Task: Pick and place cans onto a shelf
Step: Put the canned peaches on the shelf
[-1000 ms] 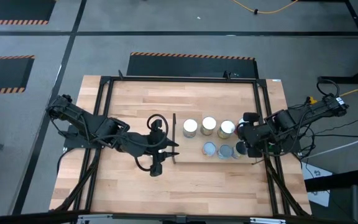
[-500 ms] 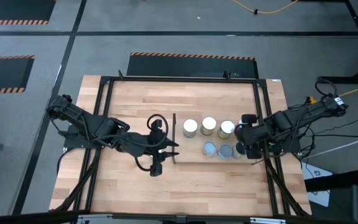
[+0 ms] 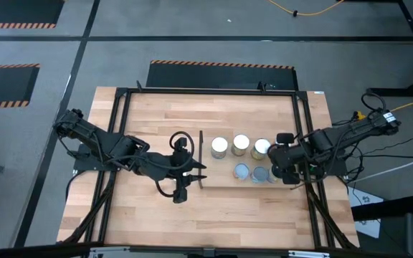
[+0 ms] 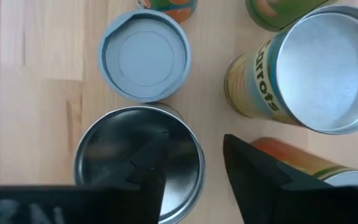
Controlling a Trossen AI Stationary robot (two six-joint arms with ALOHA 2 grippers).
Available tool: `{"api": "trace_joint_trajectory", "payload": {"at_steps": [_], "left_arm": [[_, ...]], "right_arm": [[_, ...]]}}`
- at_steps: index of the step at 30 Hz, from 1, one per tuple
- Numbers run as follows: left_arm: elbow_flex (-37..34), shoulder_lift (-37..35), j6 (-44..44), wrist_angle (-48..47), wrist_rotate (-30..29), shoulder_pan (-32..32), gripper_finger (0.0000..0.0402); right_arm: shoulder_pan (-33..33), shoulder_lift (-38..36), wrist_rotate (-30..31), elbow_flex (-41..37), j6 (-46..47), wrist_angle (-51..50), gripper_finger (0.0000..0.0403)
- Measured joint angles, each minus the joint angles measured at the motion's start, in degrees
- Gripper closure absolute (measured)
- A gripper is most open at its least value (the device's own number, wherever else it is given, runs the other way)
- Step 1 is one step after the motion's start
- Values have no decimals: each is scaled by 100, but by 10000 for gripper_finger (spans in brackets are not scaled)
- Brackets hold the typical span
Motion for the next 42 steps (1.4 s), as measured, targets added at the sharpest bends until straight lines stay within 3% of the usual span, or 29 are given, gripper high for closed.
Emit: {"api": "trace_joint_trajectory", "payload": {"at_steps": [18,42], "left_arm": [[0,0,-1,0,0,0,277],[0,0,0,-2,0,-2,277]], "right_arm": [[-108,-4,-221,-2,384,-169,395],[-108,-199,-243,-22,1228,-828,398]]}}
